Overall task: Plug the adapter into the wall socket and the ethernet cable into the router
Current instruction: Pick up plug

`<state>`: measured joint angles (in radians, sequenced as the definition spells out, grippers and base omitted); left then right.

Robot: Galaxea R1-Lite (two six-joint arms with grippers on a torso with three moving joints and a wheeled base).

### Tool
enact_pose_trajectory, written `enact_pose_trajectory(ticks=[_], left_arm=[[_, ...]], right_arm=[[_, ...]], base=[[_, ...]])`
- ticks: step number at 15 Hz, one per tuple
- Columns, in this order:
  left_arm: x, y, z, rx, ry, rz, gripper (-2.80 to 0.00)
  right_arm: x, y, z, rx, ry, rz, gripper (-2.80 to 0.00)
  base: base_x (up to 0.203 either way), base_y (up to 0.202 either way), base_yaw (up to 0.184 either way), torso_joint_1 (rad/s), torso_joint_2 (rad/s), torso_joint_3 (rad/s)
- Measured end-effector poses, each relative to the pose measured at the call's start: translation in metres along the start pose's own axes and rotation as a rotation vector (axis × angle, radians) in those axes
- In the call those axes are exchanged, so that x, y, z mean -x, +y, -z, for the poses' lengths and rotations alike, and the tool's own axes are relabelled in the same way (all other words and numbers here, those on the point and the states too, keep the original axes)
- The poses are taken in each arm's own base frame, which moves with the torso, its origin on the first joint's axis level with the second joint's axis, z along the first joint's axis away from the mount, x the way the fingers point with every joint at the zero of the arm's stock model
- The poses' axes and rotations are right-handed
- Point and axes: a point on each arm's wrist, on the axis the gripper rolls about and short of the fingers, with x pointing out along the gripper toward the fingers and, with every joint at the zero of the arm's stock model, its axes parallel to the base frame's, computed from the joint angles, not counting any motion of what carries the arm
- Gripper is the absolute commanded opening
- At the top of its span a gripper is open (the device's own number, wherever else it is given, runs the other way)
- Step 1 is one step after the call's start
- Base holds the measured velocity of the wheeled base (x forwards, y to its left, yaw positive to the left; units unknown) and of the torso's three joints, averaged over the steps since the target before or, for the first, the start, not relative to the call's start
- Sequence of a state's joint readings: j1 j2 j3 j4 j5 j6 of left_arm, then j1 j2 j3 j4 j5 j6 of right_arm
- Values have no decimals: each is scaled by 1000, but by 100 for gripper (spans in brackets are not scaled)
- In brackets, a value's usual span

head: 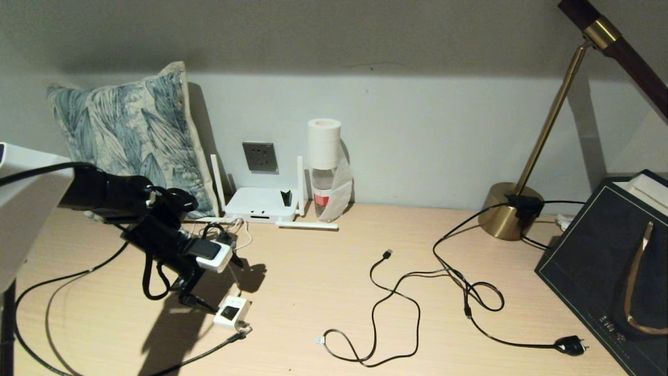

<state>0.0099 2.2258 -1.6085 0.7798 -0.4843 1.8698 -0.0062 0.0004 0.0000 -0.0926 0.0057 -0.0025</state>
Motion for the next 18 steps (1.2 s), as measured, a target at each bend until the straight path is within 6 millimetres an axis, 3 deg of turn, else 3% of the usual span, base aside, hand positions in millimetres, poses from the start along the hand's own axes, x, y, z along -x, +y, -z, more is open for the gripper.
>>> enact_pose_trajectory(ticks=[7,18], left_arm=[[-18,4,4,7,18,45,0],[-8,-14,-6,125,-3,152,0]], right_arm=[[0,0,0,0,0,0,-280],[0,0,0,0,0,0,-280]], base=[[0,0,0,0,0,0],[0,0,0,0,0,0]])
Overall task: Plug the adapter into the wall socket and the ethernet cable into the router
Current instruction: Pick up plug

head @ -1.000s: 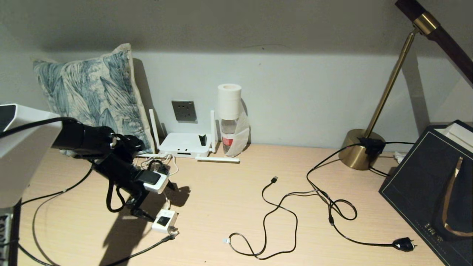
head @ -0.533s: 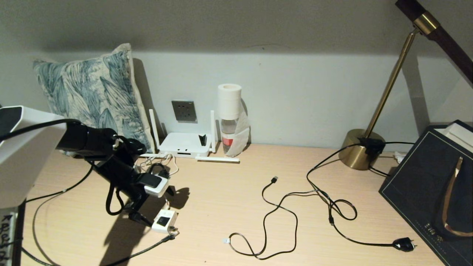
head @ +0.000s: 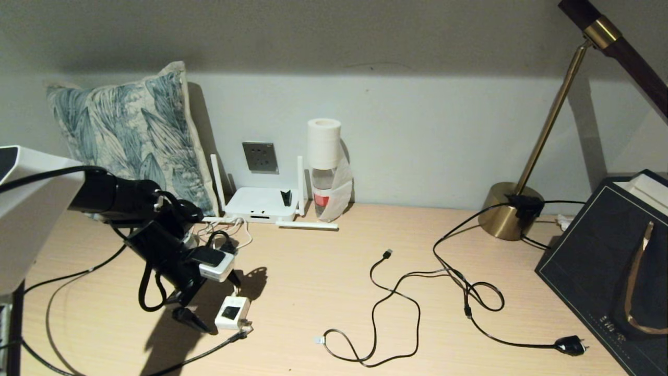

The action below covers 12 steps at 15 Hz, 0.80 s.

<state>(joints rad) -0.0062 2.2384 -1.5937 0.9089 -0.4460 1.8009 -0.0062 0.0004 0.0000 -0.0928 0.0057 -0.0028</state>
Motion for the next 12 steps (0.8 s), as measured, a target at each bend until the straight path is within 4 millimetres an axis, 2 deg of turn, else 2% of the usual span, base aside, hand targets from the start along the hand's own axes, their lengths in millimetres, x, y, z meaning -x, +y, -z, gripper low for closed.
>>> enact_pose_trajectory(ticks=[8,12], left_arm=[[-3,-12,-9,53,-7,47,0],[0,-20,-11,76,57,60,0]], right_arm=[[0,0,0,0,0,0,-280],[0,0,0,0,0,0,-280]], base=[[0,0,0,0,0,0],[0,0,0,0,0,0]])
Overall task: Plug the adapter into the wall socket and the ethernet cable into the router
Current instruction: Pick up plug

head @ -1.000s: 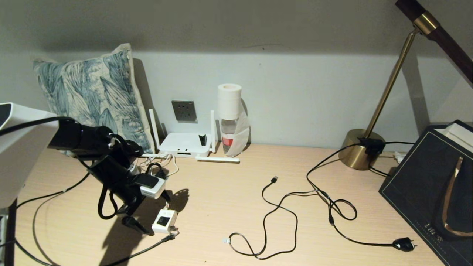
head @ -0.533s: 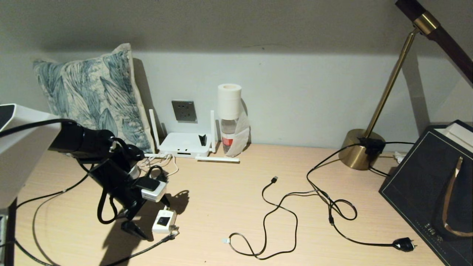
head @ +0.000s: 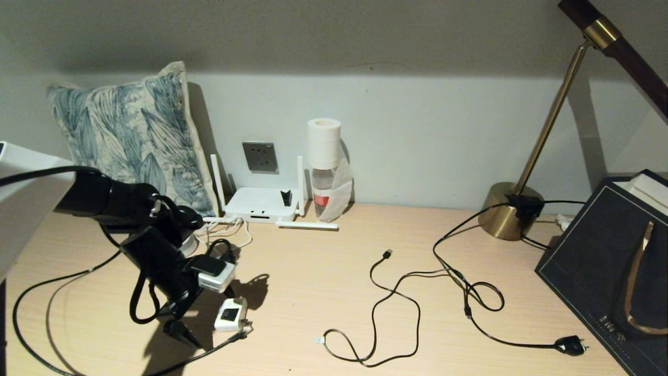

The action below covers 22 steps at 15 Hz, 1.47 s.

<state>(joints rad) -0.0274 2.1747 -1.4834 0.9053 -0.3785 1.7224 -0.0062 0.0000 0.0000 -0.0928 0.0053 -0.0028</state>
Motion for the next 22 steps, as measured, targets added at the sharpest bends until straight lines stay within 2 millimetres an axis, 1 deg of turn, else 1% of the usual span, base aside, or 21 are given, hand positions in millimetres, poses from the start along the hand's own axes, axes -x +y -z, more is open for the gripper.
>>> enact_pose_trajectory(ticks=[6,9,14,19,22], left_arm=[[-10,4,4,68,17,-90,0],[-11,3,3,113,15,-84,0],[-14,-3,-8,164,16,-68,0],[-12,-5,-10,196,36,-73,0],[-12,-2,-7,205,45,-99,0]], right_arm=[[0,0,0,0,1,0,-280],[0,0,0,0,1,0,-280],[0,0,0,0,0,0,-280],[0,0,0,0,0,0,-280],[0,0,0,0,1,0,-280]], base=[[0,0,0,0,0,0],[0,0,0,0,0,0],[0,0,0,0,0,0],[0,0,0,0,0,0],[0,0,0,0,0,0]])
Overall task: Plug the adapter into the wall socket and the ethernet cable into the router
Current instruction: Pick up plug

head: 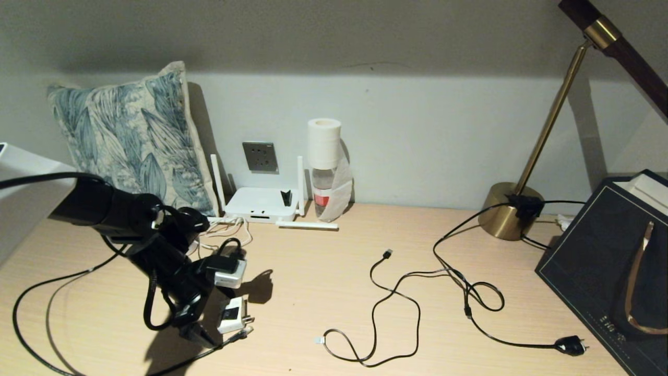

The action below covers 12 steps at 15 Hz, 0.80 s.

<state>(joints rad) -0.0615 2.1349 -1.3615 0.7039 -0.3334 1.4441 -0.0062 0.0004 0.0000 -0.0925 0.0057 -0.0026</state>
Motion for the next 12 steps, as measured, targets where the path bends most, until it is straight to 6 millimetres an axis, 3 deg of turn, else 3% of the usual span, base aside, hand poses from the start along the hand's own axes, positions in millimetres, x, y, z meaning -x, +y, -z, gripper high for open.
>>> enact_pose_trajectory(ticks=[11,12], left_arm=[[-6,6,2,39,16,-33,0],[-6,6,2,39,16,-32,-280]], right_arm=[[0,0,0,0,-1,0,-280],[0,0,0,0,0,0,-280]], base=[[0,0,0,0,0,0],[0,0,0,0,0,0]])
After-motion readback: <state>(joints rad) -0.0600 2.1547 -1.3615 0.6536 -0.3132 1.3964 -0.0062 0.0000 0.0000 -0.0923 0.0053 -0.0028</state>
